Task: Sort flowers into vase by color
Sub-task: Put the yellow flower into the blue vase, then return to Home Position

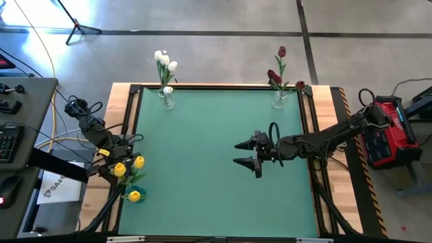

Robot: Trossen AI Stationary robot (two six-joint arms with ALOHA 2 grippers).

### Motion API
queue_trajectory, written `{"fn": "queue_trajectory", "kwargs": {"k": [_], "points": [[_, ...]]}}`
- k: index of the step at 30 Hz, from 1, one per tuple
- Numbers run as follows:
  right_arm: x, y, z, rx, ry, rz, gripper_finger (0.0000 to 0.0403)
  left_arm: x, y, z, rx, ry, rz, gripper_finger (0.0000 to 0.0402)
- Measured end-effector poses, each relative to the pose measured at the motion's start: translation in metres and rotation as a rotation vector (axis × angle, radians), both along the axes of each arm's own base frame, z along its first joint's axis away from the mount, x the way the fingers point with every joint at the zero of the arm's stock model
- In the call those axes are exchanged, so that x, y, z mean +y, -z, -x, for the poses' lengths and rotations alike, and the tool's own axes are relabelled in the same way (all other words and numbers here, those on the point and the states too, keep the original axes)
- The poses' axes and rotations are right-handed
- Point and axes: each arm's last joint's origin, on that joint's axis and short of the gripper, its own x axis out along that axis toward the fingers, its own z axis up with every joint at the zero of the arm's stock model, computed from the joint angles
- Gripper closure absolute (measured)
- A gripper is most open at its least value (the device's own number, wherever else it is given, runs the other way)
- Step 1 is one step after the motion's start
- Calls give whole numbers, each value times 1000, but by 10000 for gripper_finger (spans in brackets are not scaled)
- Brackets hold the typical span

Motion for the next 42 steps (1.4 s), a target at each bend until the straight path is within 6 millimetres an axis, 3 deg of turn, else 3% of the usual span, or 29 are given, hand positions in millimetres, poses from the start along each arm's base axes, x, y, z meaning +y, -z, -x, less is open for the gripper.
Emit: {"fn": "queue_trajectory", "kwargs": {"k": [6,13,19,26,33,42], "points": [[2,5,-1,24,59,-2,107,0,-1,0,1,-9,16,158],[7,30,-17,83,111,-48,107,0,-3,0,0,-2,19,158],[13,46,-33,50,106,-81,107,5,-24,7,-66,8,56,158],[15,50,-39,1,92,-103,107,14,-53,18,-170,15,103,158],[16,45,-40,-45,86,-95,107,28,-84,29,-347,-111,104,158],[7,38,-40,-109,279,-6,107,39,-89,23,-450,-546,-25,158]]}}
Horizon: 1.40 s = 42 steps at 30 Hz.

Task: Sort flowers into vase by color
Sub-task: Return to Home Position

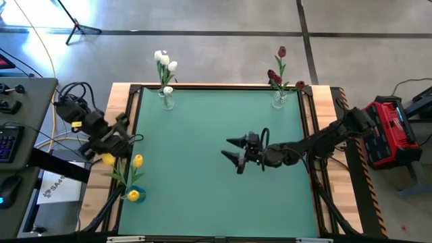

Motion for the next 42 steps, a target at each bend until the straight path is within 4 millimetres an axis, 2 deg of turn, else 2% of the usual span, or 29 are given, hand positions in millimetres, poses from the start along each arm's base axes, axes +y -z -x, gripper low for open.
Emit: {"fn": "queue_trajectory", "kwargs": {"k": [6,10,14,20,26,30,35,39,42], "points": [[-12,-22,7,-43,39,116,111,6,-7,-1,-81,-210,-29,159],[-20,-44,20,-56,13,237,140,8,-9,-4,-88,-340,-50,170],[-23,-57,36,0,-36,336,195,13,-3,-7,19,-570,-3,176],[-32,-66,61,131,26,391,296,15,4,-9,62,-722,-70,176],[-47,-98,109,97,73,483,389,22,-9,-3,11,-825,-123,177],[-60,-113,144,59,97,493,394,22,-10,-2,3,-830,-185,184],[-74,-115,179,80,126,469,401,23,-8,-2,20,-852,-221,230],[-81,-113,198,85,144,447,402,21,-4,-6,24,-908,-220,284],[-83,-111,201,100,145,442,402,17,2,-10,20,-931,-268,322]]}}
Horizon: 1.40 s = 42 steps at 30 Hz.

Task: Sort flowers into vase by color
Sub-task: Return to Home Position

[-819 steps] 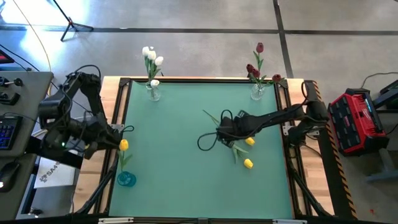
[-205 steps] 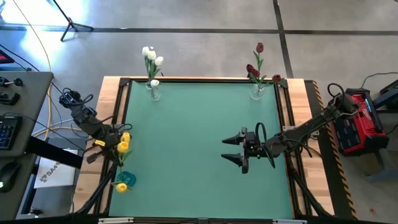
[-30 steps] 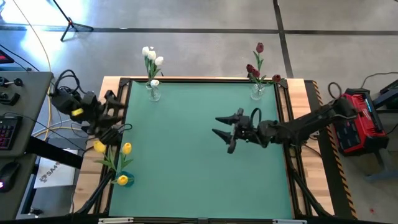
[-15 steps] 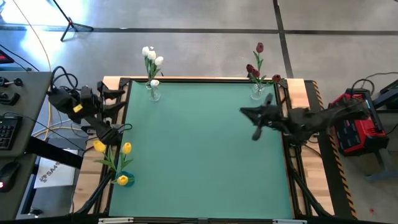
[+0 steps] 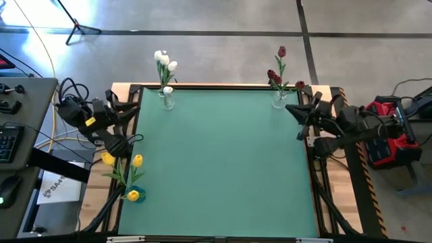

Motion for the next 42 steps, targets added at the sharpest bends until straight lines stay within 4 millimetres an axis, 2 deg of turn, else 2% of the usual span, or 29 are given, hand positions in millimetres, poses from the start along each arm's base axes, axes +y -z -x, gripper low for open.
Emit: {"fn": "queue_trajectory", "kwargs": {"k": [4,9,16,22,29,36,42], "points": [[-1,3,-5,30,2,9,403,-3,2,-3,-19,-11,-13,357],[-3,5,-13,51,-2,-6,403,-4,7,-6,-25,-31,4,378],[-3,15,-41,33,-66,-8,403,-10,29,-19,-34,-63,25,385],[-6,21,-52,69,-89,-13,403,-10,39,-27,-32,-95,25,385],[-10,22,-55,73,-116,-17,403,-10,47,-43,26,-76,24,385],[-13,22,-56,62,-69,-16,403,-6,57,-75,118,-36,46,385],[-12,32,-35,-24,-96,-61,403,-3,57,-75,121,86,47,390]]}}
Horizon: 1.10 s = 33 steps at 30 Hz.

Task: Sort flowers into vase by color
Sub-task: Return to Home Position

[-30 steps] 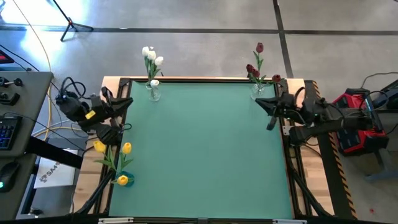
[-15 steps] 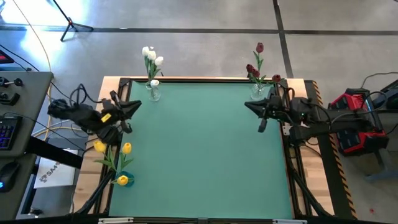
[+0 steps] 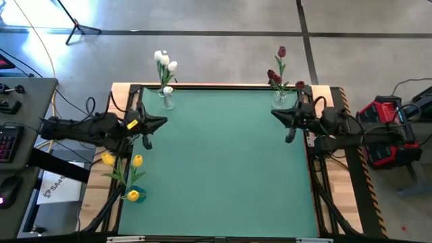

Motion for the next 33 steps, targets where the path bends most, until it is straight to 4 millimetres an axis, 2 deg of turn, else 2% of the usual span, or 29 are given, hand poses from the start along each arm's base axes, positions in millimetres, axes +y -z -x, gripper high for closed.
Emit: {"fn": "queue_trajectory", "kwargs": {"k": [3,7,12,21,33], "points": [[0,15,11,-22,-16,-43,403,2,6,5,31,-19,-7,399],[1,37,21,-42,-34,-87,403,2,27,9,43,-22,-14,400],[2,65,19,-38,-64,-120,403,3,50,16,31,-19,10,401],[3,109,15,-106,-111,-128,403,2,64,26,-19,35,-27,401],[3,107,36,-128,-105,-124,403,3,72,32,1,32,-30,401]]}}
